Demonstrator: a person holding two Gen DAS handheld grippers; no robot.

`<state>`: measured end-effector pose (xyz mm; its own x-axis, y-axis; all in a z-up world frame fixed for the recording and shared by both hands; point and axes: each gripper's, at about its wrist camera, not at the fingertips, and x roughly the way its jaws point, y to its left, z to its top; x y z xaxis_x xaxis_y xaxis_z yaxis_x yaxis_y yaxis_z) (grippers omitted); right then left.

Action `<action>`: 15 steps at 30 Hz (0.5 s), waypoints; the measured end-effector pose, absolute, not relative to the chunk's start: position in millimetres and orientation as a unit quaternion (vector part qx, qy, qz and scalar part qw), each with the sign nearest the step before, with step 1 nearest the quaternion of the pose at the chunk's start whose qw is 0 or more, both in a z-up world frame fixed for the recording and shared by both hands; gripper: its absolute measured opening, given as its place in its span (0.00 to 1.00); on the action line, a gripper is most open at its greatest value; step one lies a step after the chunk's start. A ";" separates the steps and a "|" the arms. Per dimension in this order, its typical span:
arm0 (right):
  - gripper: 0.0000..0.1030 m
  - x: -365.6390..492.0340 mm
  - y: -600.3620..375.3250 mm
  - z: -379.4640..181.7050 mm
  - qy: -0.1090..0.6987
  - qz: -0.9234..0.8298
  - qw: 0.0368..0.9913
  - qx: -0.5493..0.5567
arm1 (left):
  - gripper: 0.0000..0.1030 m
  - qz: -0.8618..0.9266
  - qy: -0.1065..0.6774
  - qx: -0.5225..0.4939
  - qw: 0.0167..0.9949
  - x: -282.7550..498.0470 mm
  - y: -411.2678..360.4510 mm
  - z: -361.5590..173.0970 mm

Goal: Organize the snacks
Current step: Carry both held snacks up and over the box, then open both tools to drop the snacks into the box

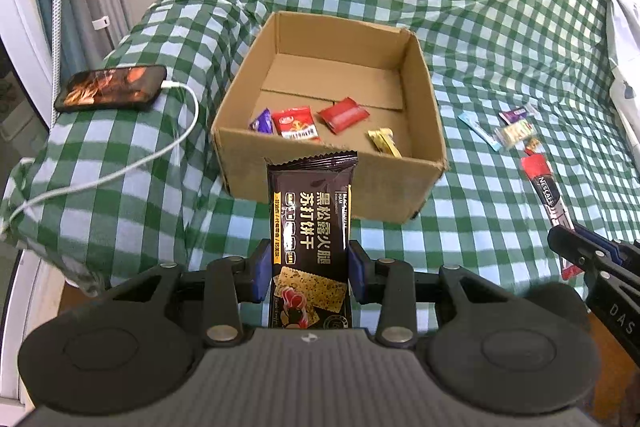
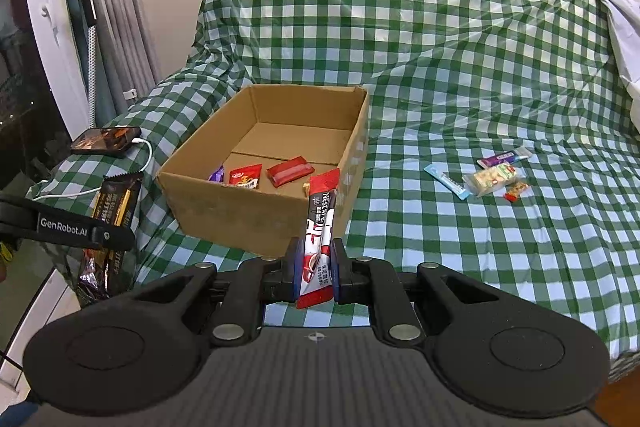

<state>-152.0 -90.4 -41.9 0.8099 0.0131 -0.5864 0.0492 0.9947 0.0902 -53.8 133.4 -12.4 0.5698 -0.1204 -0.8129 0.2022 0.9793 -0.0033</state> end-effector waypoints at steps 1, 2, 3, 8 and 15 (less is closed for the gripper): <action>0.14 -146.0 -90.3 -41.9 0.308 -0.010 0.950 0.050 | 0.42 -0.091 0.455 0.045 0.885 -46.9 132.3 -12.7; 0.14 -139.6 -90.1 -41.9 0.308 -0.010 0.950 0.049 | 0.42 -0.090 0.456 0.045 0.884 -39.3 131.3 -12.8; 0.14 -132.1 -90.8 -41.9 0.308 -0.009 0.950 0.048 | 0.42 -0.089 0.456 0.045 0.884 -31.1 129.6 -12.8; 0.14 -95.9 -89.3 -44.2 0.311 0.000 0.950 0.041 | 0.42 -0.084 0.454 0.050 0.886 8.0 121.4 -16.9; 0.14 -35.5 -86.7 -61.7 0.323 0.012 0.945 0.040 | 0.42 -0.078 0.468 0.058 0.878 69.3 108.1 -38.2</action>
<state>-35.5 -86.7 -61.7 0.7905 0.0491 -0.6105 0.0031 0.9964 0.0842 69.3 108.1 -38.2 0.5490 -0.0825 -0.8317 0.1904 0.9813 0.0283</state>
